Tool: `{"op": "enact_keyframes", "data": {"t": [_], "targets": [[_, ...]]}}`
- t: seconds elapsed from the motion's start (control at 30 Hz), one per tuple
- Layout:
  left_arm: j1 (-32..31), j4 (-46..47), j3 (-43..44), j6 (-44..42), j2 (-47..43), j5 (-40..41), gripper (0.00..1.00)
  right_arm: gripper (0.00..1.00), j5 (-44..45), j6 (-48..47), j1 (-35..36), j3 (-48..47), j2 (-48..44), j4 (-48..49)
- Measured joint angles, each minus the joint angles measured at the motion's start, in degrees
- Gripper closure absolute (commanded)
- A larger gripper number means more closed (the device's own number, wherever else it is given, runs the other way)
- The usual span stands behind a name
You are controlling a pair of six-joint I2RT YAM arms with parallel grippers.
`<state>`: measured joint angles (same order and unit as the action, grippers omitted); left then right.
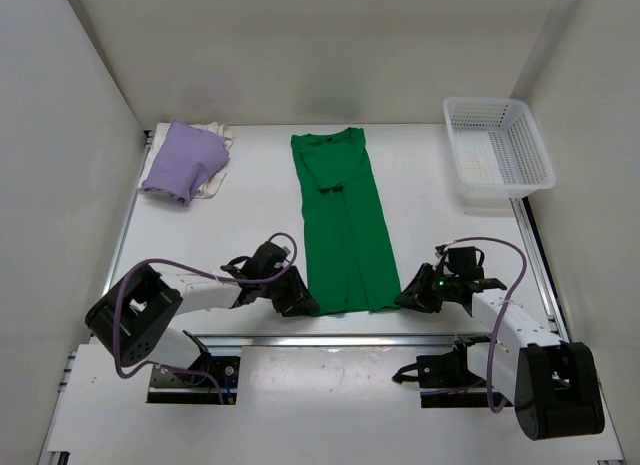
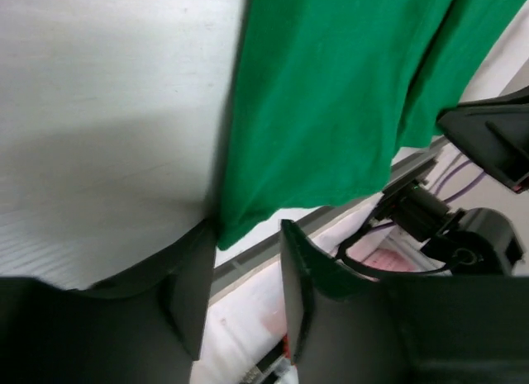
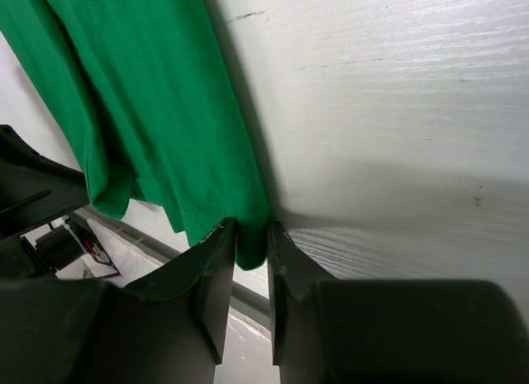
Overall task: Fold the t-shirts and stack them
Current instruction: Grab the bottom of the folded rectangular tshirt with both arms
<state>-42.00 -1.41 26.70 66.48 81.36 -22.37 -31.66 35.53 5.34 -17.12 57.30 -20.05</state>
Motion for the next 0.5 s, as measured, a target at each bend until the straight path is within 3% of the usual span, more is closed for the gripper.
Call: {"op": "enact_keyframes", "data": {"t": [0.1, 0.17, 0.37, 0.5], "targets": [[-0.24, 0.09, 0.09, 0.28, 1.18, 0.57, 0.84, 1.0, -0.42, -0.22, 0.0, 0.0, 0.0, 0.0], [-0.31, -0.55, 0.02, -0.11, 1.36, 0.96, 0.93, 1.0, -0.39, -0.2, 0.26, 0.0, -0.02, -0.24], [-0.55, -5.73, -0.52, -1.77, -1.99, 1.2, 0.97, 1.0, 0.66, 0.96, 7.34, 0.09, -3.98, -3.87], [-0.5, -13.79, -3.63, -2.34, -11.34, 0.83, 0.97, 1.0, 3.19, 2.32, 16.0, -1.44, -9.75, -12.24]]}}
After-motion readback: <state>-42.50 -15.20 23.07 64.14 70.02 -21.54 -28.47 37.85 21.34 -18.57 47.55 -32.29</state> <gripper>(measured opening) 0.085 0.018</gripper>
